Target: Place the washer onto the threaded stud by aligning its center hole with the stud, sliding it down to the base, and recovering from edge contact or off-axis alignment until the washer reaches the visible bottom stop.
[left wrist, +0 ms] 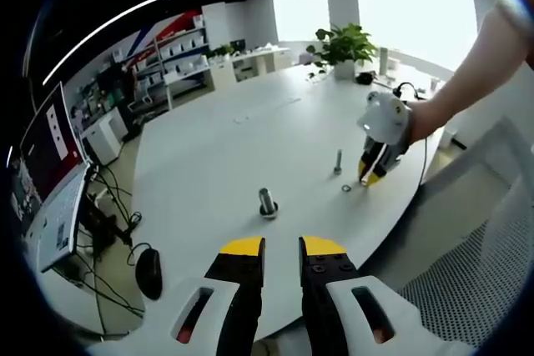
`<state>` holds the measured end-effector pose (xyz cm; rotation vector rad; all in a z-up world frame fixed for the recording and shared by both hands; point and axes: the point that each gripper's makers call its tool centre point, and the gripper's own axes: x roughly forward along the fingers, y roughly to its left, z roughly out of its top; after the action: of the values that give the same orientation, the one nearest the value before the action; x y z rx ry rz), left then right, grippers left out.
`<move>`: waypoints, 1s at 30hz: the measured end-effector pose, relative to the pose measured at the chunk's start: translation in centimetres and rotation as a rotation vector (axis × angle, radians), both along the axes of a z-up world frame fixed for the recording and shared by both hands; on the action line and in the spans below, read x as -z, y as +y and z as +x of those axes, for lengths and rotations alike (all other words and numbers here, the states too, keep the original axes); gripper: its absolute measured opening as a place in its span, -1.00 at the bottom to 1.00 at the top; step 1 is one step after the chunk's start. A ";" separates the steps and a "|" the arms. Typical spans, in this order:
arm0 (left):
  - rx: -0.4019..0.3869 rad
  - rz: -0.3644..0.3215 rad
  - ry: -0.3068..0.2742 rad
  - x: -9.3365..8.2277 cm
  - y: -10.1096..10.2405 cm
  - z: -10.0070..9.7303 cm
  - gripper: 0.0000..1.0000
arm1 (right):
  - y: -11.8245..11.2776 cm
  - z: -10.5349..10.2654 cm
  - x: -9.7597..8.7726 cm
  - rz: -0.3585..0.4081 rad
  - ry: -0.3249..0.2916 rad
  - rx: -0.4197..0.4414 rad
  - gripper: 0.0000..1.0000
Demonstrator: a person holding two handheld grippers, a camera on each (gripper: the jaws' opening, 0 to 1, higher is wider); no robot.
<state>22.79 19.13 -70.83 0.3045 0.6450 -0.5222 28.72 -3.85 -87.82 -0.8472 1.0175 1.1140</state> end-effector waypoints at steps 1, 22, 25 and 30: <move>0.000 -0.002 0.000 0.0 0.0 0.0 -0.72 | 0.0 0.1 0.0 0.004 0.001 0.004 -0.73; 0.008 -0.001 -0.006 -0.1 -0.2 0.0 -0.72 | -1.3 1.3 -3.1 0.072 -0.008 0.077 -0.73; -0.001 -0.007 -0.014 -0.3 0.0 0.1 -0.72 | -1.8 1.8 -3.6 0.067 -0.018 0.082 -0.73; -0.002 -0.013 -0.022 -0.5 0.0 0.1 -0.72 | -2.1 3.1 -4.7 0.072 -0.019 0.118 -0.73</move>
<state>22.90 19.12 -70.34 0.2973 0.6202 -0.5198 31.84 -6.00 -83.08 -0.7301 0.9928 1.0346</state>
